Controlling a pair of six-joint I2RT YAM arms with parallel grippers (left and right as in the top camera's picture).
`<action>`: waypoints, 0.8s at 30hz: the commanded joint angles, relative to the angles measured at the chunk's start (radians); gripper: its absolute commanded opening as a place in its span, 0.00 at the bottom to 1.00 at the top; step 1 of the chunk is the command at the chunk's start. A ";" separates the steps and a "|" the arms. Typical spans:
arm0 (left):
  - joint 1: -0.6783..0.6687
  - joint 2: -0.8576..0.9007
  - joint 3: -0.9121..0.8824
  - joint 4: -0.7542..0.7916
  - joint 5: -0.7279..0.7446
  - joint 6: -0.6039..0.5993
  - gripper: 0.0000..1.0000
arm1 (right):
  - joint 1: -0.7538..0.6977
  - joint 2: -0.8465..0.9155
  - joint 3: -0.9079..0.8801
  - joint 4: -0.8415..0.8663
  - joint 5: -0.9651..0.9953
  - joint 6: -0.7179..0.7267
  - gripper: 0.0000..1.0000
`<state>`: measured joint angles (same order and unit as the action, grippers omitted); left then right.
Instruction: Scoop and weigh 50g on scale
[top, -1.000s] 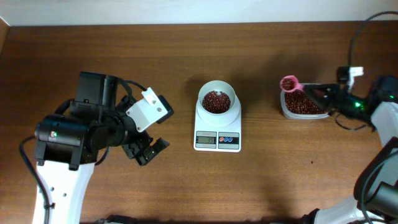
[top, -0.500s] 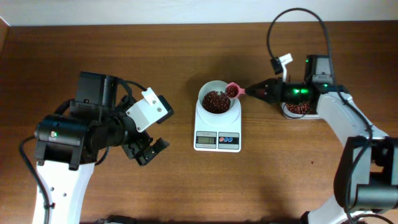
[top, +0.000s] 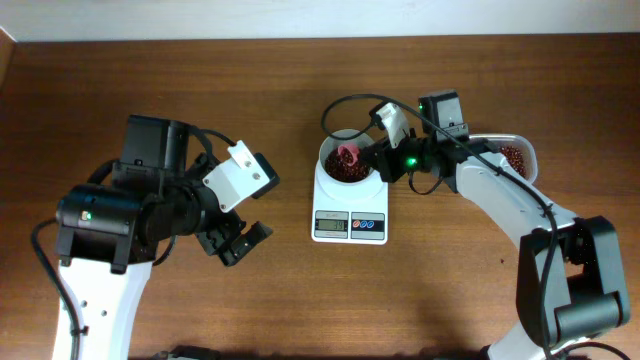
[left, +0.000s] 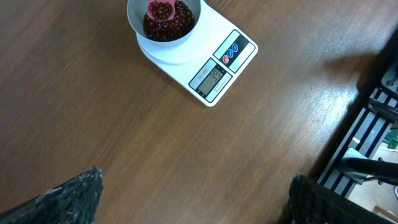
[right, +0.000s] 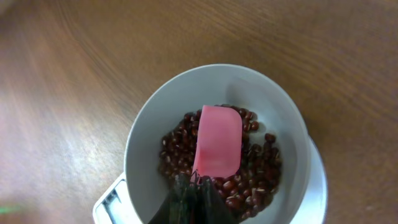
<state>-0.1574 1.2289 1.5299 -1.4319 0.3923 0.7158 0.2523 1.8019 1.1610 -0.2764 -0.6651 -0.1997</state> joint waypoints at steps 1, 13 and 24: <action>0.003 0.000 0.009 0.001 0.003 0.019 0.99 | 0.002 -0.018 0.002 0.005 0.023 -0.172 0.04; 0.003 0.000 0.009 0.001 0.003 0.019 0.99 | 0.102 -0.169 0.002 -0.005 0.360 -0.272 0.04; 0.003 0.000 0.009 0.001 0.003 0.019 0.99 | 0.159 -0.377 0.003 -0.100 0.526 -0.324 0.04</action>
<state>-0.1574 1.2289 1.5299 -1.4319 0.3920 0.7158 0.4263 1.5585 1.1610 -0.3458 -0.1619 -0.5232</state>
